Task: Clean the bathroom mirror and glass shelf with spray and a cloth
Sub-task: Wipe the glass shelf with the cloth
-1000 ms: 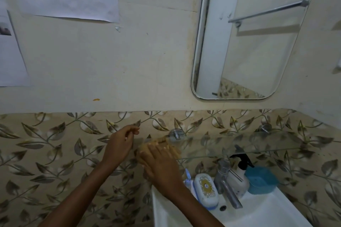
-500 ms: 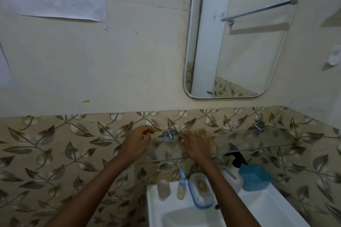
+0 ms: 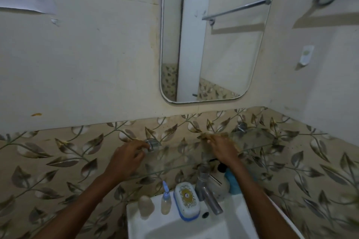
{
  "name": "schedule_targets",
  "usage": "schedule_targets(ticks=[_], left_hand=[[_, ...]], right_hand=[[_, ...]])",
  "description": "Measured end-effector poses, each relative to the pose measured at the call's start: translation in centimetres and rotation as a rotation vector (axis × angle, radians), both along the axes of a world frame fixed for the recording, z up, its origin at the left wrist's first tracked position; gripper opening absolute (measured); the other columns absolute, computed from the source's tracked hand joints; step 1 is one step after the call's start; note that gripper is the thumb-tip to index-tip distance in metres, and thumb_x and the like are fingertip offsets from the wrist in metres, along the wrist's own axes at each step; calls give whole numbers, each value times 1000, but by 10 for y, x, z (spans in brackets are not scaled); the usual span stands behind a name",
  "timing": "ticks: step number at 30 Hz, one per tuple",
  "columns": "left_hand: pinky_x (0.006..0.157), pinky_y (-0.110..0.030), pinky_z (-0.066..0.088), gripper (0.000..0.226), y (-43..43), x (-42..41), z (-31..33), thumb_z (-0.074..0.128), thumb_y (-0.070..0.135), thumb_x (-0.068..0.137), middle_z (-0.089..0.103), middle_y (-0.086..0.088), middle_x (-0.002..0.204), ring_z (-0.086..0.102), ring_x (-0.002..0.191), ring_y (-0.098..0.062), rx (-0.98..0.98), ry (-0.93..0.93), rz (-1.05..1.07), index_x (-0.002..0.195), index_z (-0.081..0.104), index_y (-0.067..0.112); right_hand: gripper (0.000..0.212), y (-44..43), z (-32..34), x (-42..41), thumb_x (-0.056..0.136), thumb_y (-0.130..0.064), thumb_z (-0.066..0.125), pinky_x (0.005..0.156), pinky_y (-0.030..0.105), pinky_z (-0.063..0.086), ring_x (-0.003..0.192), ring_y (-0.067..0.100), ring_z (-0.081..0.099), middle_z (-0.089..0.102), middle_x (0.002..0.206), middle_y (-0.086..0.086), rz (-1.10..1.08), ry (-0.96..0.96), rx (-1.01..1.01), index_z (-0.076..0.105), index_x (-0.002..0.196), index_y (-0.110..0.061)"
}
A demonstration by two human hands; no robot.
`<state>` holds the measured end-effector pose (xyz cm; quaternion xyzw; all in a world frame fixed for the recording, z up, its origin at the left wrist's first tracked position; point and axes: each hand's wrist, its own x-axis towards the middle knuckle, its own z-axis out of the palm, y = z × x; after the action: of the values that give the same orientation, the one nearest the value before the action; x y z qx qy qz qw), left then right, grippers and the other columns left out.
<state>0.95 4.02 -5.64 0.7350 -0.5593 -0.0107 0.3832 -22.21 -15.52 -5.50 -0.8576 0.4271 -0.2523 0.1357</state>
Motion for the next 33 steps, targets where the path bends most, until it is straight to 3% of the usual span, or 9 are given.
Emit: schedule_targets(ticks=[3,6,11,13,15,17,20,28,33], left_hand=[[83,-37,50,31,-7,-3,-4,46,23,85,67,-6,109,62,97,-24,25,7,-10,105,68,13],[83,-37,51,28,-13,-3,-7,48,21,86,68,-5,107,62,96,-23,-1,-14,-25,104,68,14],[68,-25,45,28,-20,5,0,54,2,87,63,6,90,60,84,-14,-69,-6,-117,95,65,26],[66,-20,42,28,-22,8,4,54,2,88,62,8,89,59,81,-10,-69,-6,-144,95,65,26],[68,-18,41,25,-27,9,6,55,2,87,63,7,93,59,84,-10,-65,-21,-148,99,68,20],[71,-15,40,24,-33,10,9,55,1,87,64,7,97,59,88,-10,-75,-36,-162,99,69,17],[71,-11,40,26,-39,5,13,54,2,88,64,8,96,58,86,-6,-69,-20,-187,98,67,21],[73,-21,46,42,-42,-2,10,56,6,88,64,12,96,58,91,-2,-29,-8,-259,89,55,48],[73,-18,47,35,-37,4,24,56,9,89,65,19,96,60,89,2,-9,-20,-307,89,59,44]], right_hand=[[33,8,-1,29,96,-23,42,93,37,43,113,32,56,61,125,15,85,58,10,59,122,-10],[37,29,-15,14,97,-25,41,107,28,27,130,21,43,51,139,5,283,55,9,51,131,-14],[60,32,-29,-55,82,-70,23,112,11,7,130,-16,21,30,134,-34,332,-7,-7,40,130,-40],[58,10,-32,-82,84,-65,30,115,27,23,133,0,32,39,138,-23,208,-65,15,47,130,-35],[40,-20,-26,-97,93,-43,42,103,40,40,125,20,48,53,134,-4,64,-108,21,55,126,-25],[30,-51,-16,-92,96,-20,45,87,34,46,109,27,58,63,121,7,-64,-71,-3,60,121,-16],[32,-77,-5,-59,95,-18,41,77,32,45,100,32,62,67,108,16,-171,10,13,65,113,-5],[41,-22,-14,-50,93,-32,41,100,27,36,123,17,48,54,135,1,130,28,60,54,129,-17],[30,-35,-16,-102,95,-19,46,83,28,44,108,20,57,61,120,2,-80,-15,-54,59,123,-20]])
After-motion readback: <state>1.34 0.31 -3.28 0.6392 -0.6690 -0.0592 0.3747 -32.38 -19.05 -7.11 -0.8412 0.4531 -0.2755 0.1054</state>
